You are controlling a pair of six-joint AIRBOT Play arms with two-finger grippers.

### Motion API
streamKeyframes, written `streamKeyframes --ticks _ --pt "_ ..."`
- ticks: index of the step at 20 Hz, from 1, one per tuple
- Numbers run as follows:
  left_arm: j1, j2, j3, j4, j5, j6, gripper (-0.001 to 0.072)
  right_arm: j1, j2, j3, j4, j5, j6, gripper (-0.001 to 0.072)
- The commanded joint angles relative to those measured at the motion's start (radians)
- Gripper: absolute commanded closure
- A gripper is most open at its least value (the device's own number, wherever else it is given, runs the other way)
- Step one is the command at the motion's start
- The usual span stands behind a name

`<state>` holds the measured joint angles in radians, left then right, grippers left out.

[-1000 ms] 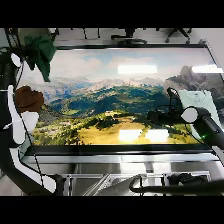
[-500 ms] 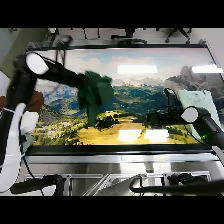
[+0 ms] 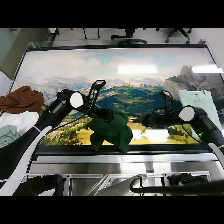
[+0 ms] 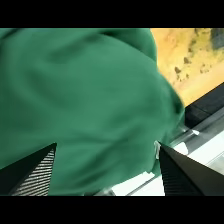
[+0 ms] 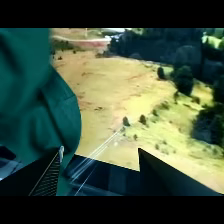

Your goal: Fold the shirts.

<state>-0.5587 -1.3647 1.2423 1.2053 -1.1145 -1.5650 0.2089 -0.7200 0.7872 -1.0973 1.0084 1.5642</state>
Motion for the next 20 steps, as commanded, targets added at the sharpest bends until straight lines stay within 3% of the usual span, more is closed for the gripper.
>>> streamKeyframes --ticks 1,4,7,9,12,17,18,20 --pt "0.016 0.039 -0.022 0.005 -0.044 0.015 0.0011 0.052 -0.055 0.0 0.063 0.004 -0.063 0.0189" --pt "0.105 0.125 -0.053 0.059 -0.189 0.052 0.0011 0.145 -0.085 0.0 0.062 0.049 -0.077 0.0188" --pt "0.181 0.265 -0.258 0.055 -0.177 0.066 0.0011 0.203 -0.085 -0.001 0.062 0.063 -0.077 0.0188" --pt "0.193 0.351 -0.446 0.04 -0.088 0.065 0.0011 0.231 -0.087 -0.008 0.062 0.06 -0.077 0.0189" --pt "0.162 0.436 -0.718 -0.072 0.172 0.065 0.0011 0.283 -0.112 -0.043 0.063 -0.013 -0.088 0.0189" --pt "0.087 0.33 -0.841 -0.191 0.444 0.08 0.0012 0.353 -0.267 -0.053 0.14 -0.134 -0.12 0.0189" --pt "0.071 0.286 -0.829 -0.216 0.474 0.092 0.0033 0.36 -0.296 -0.053 0.175 -0.155 -0.153 0.0189" --pt "0.032 0.203 -0.779 -0.211 0.505 0.092 0.0262 0.364 -0.344 -0.053 0.248 -0.188 -0.216 0.0189"
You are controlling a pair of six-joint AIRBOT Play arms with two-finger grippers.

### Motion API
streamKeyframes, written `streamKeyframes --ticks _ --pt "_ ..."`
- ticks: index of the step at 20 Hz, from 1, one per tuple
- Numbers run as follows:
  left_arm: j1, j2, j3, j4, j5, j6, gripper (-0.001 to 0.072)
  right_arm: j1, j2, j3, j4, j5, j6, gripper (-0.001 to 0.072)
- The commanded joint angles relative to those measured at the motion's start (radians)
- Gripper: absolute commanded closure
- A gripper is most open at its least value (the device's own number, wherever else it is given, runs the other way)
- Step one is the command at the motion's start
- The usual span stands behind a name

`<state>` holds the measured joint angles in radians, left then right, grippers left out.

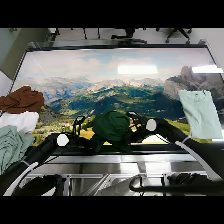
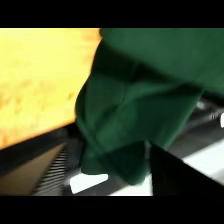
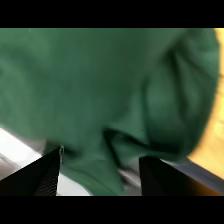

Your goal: Fold the shirts.

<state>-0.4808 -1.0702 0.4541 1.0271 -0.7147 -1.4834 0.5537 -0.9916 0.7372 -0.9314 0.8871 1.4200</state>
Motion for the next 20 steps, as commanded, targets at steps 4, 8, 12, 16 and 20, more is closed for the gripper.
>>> streamKeyframes --ticks 4,8,12,16,20 --pt "-0.072 -0.216 0.15 -0.019 -0.003 0.065 0.0683 0.015 -0.082 0.001 0.105 -0.045 -0.091 0.0686" --pt "0.03 -0.14 0.331 0.121 -0.262 0.09 0.0686 -0.088 0.054 0.085 0.042 0.172 -0.089 0.0694" --pt "0.251 0.098 0.579 0.164 -0.447 0.097 0.0687 -0.344 0.285 0.302 0.042 0.315 -0.09 0.0694" --pt "0.413 0.244 0.929 0.14 -0.592 0.124 0.0687 -0.515 0.397 0.63 0.062 0.375 -0.144 0.0695" --pt "0.422 0.34 1.19 0.145 -0.602 0.14 0.0687 -0.52 0.438 0.888 0.072 0.37 -0.169 0.0694"
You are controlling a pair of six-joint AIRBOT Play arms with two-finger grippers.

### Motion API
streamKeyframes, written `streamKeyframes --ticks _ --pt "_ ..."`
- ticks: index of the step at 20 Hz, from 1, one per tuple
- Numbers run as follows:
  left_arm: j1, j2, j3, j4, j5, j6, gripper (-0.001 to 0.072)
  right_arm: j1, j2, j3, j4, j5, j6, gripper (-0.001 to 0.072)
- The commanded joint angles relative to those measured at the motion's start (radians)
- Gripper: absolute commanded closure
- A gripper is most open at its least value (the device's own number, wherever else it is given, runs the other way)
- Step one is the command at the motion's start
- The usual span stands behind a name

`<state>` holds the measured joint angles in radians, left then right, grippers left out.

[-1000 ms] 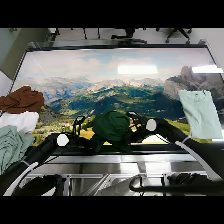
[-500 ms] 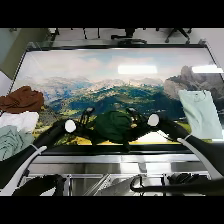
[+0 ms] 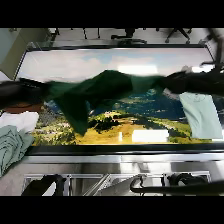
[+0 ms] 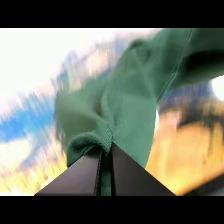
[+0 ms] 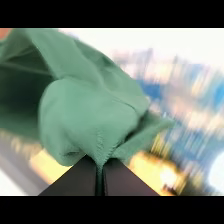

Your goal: Fold the shirts.

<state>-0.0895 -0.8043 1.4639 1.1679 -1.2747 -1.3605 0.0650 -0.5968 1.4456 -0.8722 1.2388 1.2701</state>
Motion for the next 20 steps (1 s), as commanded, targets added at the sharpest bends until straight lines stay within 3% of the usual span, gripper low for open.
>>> streamKeyframes --ticks 1,5,9,11,14,18,19,20 --pt "0.032 0.091 0.223 0.047 -0.036 0.018 0.0687 -0.031 0.051 0.223 0.011 0.018 -0.029 0.0694" --pt "0.032 0.093 0.325 0.299 -0.032 0.007 0.0687 -0.032 0.047 0.277 -0.113 0.008 -0.043 0.0694" --pt "0.03 -0.074 0.239 0.233 0.006 0.028 0.0687 -0.032 -0.117 0.224 -0.127 0.005 -0.045 0.0694" --pt "0.034 -0.212 0.161 0.229 0.132 0.038 0.0687 -0.032 -0.239 0.172 -0.143 -0.035 -0.071 0.0694" --pt "0.034 -0.488 0.133 0.235 0.25 0.04 0.0687 -0.032 -0.451 0.111 -0.173 -0.208 -0.068 0.0694" --pt "0.026 -0.892 0.288 0.197 0.121 0.039 0.0686 -0.03 -0.745 0.11 -0.031 -0.374 -0.067 0.0693" --pt "0.026 -0.976 0.345 0.198 0.072 0.039 0.0661 -0.027 -0.795 0.11 0.002 -0.383 -0.067 0.0693" --pt "0.026 -1.037 0.393 0.198 0.051 0.035 0.0405 -0.024 -0.838 0.111 0.021 -0.386 -0.068 0.0657"
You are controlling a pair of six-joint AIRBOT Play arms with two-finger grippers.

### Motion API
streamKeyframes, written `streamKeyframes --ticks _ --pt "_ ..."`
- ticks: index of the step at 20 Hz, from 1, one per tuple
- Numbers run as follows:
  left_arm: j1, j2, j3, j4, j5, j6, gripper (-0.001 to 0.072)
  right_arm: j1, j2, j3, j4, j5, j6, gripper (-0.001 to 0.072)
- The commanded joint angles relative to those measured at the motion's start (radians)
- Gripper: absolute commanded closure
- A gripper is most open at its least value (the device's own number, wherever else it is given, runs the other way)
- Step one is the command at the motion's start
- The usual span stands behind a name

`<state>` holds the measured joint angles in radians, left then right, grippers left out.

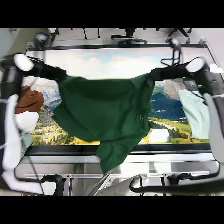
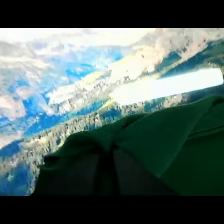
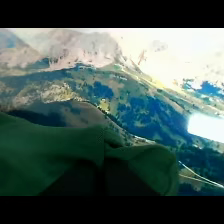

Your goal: Fold the shirts.

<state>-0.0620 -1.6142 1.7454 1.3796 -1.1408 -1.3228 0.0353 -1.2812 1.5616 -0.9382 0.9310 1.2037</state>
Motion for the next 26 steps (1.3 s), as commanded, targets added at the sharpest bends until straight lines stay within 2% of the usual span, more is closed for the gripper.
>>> streamKeyframes --ticks 1,2,3,6,9,12,14,15,16,19,21,23,24,26 --pt "-0.001 -0.261 0.143 -0.014 -0.077 -0.03 0.0069 0.005 -0.175 -0.005 0.094 -0.078 0.0 0.0518" --pt "0.006 -0.279 0.176 -0.014 -0.067 -0.048 0.0001 0.003 -0.18 -0.005 0.093 -0.077 0.0 0.0388" --pt "0.014 -0.286 0.214 -0.01 -0.072 -0.047 0.0001 -0.001 -0.17 -0.003 0.086 -0.072 0.0 0.031" --pt "0.07 -0.249 0.305 -0.011 -0.129 -0.045 0.0001 -0.054 -0.059 -0.001 0.049 0.083 0.019 0.031" --pt "0.172 -0.136 0.212 -0.01 -0.192 0.0 0.0001 -0.109 0.09 -0.032 -0.155 0.355 0.14 0.0348" --pt "0.285 -0.053 0.063 -0.01 -0.315 0.063 0.0002 -0.103 0.282 -0.265 -0.206 0.443 0.232 0.0347" --pt "0.359 -0.002 -0.073 -0.01 -0.313 0.076 0.0002 -0.074 0.441 -0.517 -0.202 0.425 0.325 0.0341" --pt "0.392 0.018 -0.136 -0.012 -0.285 0.074 0.0001 -0.052 0.521 -0.657 -0.187 0.384 0.378 0.0282" --pt "0.423 0.029 -0.196 -0.015 -0.27 0.072 0.0002 -0.029 0.589 -0.785 -0.154 0.327 0.42 0.0178" --pt "0.479 0.013 -0.31 -0.054 -0.233 0.064 0.0002 0.042 0.719 -1.106 0.043 0.107 0.431 0.0189" --pt "0.493 -0.042 -0.322 -0.13 -0.236 0.068 0.0001 0.097 0.733 -1.215 0.113 0.01 0.427 0.0191" --pt "0.491 -0.113 -0.3 -0.188 -0.228 0.07 0.0001 0.153 0.715 -1.24 0.117 -0.038 0.428 0.0204" --pt "0.484 -0.154 -0.27 -0.208 -0.228 0.072 0.0001 0.178 0.703 -1.24 0.133 -0.06 0.427 0.0242" --pt "0.473 -0.24 -0.181 -0.211 -0.233 0.073 0.0001 0.228 0.68 -1.24 0.174 -0.116 0.42 0.0242"
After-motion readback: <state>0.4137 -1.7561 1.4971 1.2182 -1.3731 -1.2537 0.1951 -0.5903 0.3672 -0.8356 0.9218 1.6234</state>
